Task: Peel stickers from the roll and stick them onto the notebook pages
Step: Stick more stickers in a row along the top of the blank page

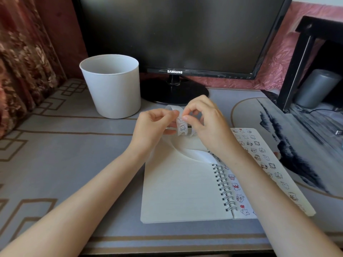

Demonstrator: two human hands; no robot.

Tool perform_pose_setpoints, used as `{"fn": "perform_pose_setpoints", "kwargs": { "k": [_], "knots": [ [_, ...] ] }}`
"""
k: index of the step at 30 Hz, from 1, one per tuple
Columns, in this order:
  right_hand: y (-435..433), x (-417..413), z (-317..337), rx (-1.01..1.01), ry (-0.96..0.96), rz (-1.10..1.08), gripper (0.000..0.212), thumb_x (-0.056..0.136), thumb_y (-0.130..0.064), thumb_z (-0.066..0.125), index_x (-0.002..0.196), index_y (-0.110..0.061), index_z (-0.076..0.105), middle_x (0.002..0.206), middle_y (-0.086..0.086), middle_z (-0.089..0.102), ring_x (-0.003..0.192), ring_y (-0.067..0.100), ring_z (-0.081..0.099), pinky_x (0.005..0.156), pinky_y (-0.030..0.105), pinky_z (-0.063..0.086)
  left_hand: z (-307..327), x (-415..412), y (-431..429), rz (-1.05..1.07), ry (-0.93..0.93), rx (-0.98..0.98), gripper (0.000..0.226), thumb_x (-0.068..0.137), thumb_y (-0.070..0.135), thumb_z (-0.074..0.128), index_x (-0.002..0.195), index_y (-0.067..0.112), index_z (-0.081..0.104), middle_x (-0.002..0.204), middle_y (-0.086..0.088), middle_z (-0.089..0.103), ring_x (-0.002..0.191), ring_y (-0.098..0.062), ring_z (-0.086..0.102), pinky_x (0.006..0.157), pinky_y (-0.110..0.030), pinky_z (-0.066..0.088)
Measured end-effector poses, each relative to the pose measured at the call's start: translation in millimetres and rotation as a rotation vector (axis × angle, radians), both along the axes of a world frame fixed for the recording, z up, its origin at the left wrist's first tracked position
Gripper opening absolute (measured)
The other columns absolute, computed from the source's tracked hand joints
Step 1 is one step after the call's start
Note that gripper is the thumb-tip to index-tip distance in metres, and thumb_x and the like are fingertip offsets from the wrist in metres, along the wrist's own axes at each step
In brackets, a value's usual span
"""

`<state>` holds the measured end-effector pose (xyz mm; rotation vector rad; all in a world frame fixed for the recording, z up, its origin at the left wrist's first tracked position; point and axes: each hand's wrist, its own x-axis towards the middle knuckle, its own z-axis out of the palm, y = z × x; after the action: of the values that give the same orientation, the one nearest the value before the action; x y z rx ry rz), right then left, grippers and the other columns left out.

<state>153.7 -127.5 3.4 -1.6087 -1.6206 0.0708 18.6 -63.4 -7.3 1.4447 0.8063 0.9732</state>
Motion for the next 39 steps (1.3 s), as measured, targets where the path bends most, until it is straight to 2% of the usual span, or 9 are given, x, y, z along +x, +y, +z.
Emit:
{"fn": "perform_pose_setpoints", "kwargs": {
  "k": [4, 10, 14, 19, 23, 29, 31, 34, 39],
  "knots": [
    [-2, -1, 7, 0.044, 0.122, 0.038, 0.004, 0.089, -0.013, 0.061, 0.086, -0.016, 0.062, 0.093, -0.01, 0.056, 0.086, 0.008, 0.049, 0.075, 0.011, 0.034, 1, -4, 10, 0.016, -0.011, -0.037, 0.017, 0.091, 0.015, 0.061, 0.079, 0.008, 0.07, 0.076, -0.003, 0.071, 0.068, -0.009, 0.068, 0.065, -0.024, 0.058],
    [-7, 2, 15, -0.021, 0.379, 0.064, 0.014, 0.087, -0.01, 0.065, 0.081, -0.023, 0.063, 0.081, -0.011, 0.064, 0.075, 0.002, 0.055, 0.07, 0.014, 0.044, 3, -9, 25, 0.013, 0.184, -0.019, 0.016, 0.09, 0.019, 0.062, 0.078, 0.012, 0.07, 0.077, -0.002, 0.071, 0.073, -0.008, 0.067, 0.081, -0.028, 0.055],
    [-9, 1, 17, -0.06, 0.418, 0.065, 0.014, 0.086, -0.009, 0.065, 0.08, -0.021, 0.063, 0.081, -0.007, 0.065, 0.074, 0.003, 0.056, 0.066, 0.011, 0.045, 8, -14, 37, -0.008, 0.38, 0.015, 0.015, 0.086, 0.027, 0.067, 0.074, 0.02, 0.073, 0.082, 0.001, 0.072, 0.087, -0.015, 0.065, 0.09, -0.035, 0.051],
    [-11, -2, 23, -0.128, 0.433, 0.098, 0.011, 0.086, -0.01, 0.067, 0.081, -0.019, 0.065, 0.077, -0.009, 0.064, 0.068, 0.001, 0.057, 0.057, 0.006, 0.039, 10, -14, 45, -0.027, 0.494, 0.064, 0.026, 0.083, 0.03, 0.069, 0.085, 0.005, 0.074, 0.094, -0.018, 0.071, 0.089, -0.031, 0.065, 0.094, -0.048, 0.05],
    [-9, -6, 31, -0.28, 0.464, 0.144, 0.002, 0.085, -0.012, 0.068, 0.086, -0.011, 0.068, 0.072, -0.006, 0.063, 0.056, -0.002, 0.054, 0.051, 0.01, 0.04, 10, -17, 60, 0.038, 0.449, 0.121, 0.013, 0.085, 0.022, 0.068, 0.082, 0.013, 0.074, 0.087, -0.005, 0.073, 0.093, -0.019, 0.068, 0.095, -0.039, 0.05],
    [10, -20, 16, -0.552, 0.588, 0.197, 0.003, 0.085, -0.008, 0.068, 0.083, -0.011, 0.067, 0.073, 0.003, 0.063, 0.065, 0.01, 0.057, 0.07, 0.019, 0.051, 2, -24, 83, 0.1, 0.383, 0.096, 0.013, 0.086, 0.019, 0.066, 0.077, 0.011, 0.072, 0.088, -0.012, 0.072, 0.091, -0.023, 0.069, 0.093, -0.036, 0.052],
    [18, -19, 11, -0.513, 0.595, 0.148, 0.002, 0.084, -0.01, 0.068, 0.085, -0.012, 0.068, 0.077, 0.003, 0.065, 0.069, 0.007, 0.058, 0.075, 0.017, 0.049, -1, -26, 89, 0.142, 0.396, 0.15, 0.017, 0.086, 0.021, 0.066, 0.076, 0.009, 0.072, 0.078, -0.01, 0.071, 0.078, -0.015, 0.066, 0.084, -0.027, 0.053],
    [28, -17, 13, -0.454, 0.608, 0.114, 0.006, 0.085, -0.008, 0.067, 0.091, -0.007, 0.068, 0.08, 0.005, 0.063, 0.068, 0.007, 0.056, 0.069, 0.017, 0.049, 2, -29, 85, 0.207, 0.461, 0.31, 0.017, 0.09, 0.018, 0.062, 0.081, 0.006, 0.07, 0.06, 0.007, 0.059, 0.051, 0.007, 0.051, 0.054, -0.006, 0.035],
    [37, -19, 10, -0.498, 0.615, 0.086, 0.002, 0.084, -0.008, 0.066, 0.085, -0.01, 0.067, 0.072, 0.001, 0.062, 0.063, 0.007, 0.055, 0.06, 0.017, 0.048, -2, -32, 64, 0.241, 0.547, 0.627, 0.015, 0.089, 0.017, 0.062, 0.089, 0.006, 0.072, 0.085, -0.003, 0.072, 0.078, -0.013, 0.065, 0.075, -0.024, 0.048]
  ]
}}
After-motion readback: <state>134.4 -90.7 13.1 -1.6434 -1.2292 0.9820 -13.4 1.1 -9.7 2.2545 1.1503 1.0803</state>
